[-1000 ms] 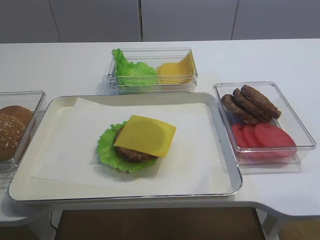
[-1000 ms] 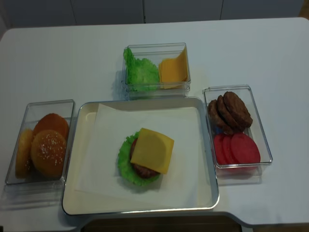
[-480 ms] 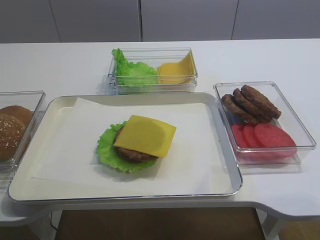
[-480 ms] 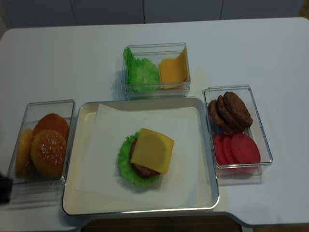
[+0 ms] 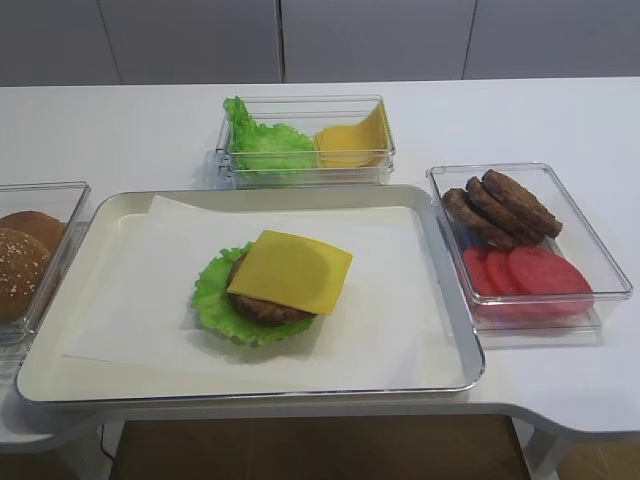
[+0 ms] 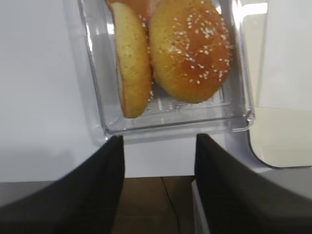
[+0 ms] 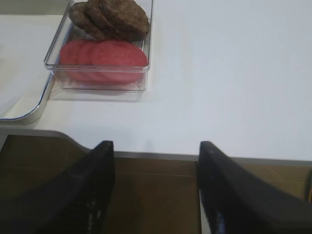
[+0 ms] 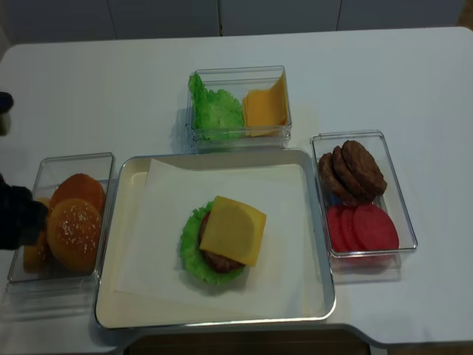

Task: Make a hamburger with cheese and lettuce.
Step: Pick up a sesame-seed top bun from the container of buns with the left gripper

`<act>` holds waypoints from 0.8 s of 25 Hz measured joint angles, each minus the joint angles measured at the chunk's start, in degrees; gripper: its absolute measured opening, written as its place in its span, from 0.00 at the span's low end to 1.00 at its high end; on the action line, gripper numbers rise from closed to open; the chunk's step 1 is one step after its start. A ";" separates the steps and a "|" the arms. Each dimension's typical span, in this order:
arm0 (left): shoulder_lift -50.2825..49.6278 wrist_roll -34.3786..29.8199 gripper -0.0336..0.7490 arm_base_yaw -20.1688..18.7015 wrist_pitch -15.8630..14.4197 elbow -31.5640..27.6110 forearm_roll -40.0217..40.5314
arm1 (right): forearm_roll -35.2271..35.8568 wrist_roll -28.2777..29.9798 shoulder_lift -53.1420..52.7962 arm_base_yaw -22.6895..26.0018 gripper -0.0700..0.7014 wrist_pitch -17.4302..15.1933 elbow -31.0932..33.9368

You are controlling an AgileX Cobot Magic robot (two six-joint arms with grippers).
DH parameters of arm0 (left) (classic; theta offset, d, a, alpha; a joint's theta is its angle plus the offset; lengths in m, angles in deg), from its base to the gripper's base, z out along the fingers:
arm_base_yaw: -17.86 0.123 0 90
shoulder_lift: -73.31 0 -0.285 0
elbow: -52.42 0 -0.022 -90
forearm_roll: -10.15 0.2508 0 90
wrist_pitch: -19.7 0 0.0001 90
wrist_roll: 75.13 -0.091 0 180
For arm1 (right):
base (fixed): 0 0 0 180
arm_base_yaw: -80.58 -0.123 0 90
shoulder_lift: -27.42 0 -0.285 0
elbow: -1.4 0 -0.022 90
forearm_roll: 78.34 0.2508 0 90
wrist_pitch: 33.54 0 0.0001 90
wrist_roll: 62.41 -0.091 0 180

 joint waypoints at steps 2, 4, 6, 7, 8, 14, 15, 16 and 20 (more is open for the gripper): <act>-1.71 0.00 0.49 0.65 0.00 0.36 1.21 | 0.00 0.00 0.00 0.00 0.65 0.00 0.00; -2.96 0.00 0.49 1.31 0.09 0.82 1.64 | 0.00 0.00 0.00 0.00 0.65 0.00 0.00; -4.16 -0.48 0.49 1.83 0.13 1.41 2.17 | 0.00 0.00 0.00 0.00 0.65 0.00 0.00; -4.83 -0.90 0.49 2.06 0.24 1.66 2.29 | 0.00 0.00 0.00 0.00 0.65 0.00 0.00; -5.60 -1.22 0.49 2.17 0.24 1.89 2.39 | 0.00 0.00 0.00 0.00 0.65 0.00 0.00; -9.85 -1.72 0.49 2.72 0.56 2.70 2.50 | 0.00 0.00 0.00 0.00 0.65 0.00 0.00; -10.46 -1.72 0.49 2.72 0.59 2.70 2.50 | 0.00 0.00 0.00 0.00 0.65 0.00 0.00; -11.04 -1.72 0.49 2.72 0.70 2.70 2.50 | 0.00 0.00 0.00 0.00 0.65 0.00 0.00; -13.17 -2.29 0.49 2.72 0.70 2.70 2.40 | 0.00 0.00 0.00 0.00 0.65 0.00 0.00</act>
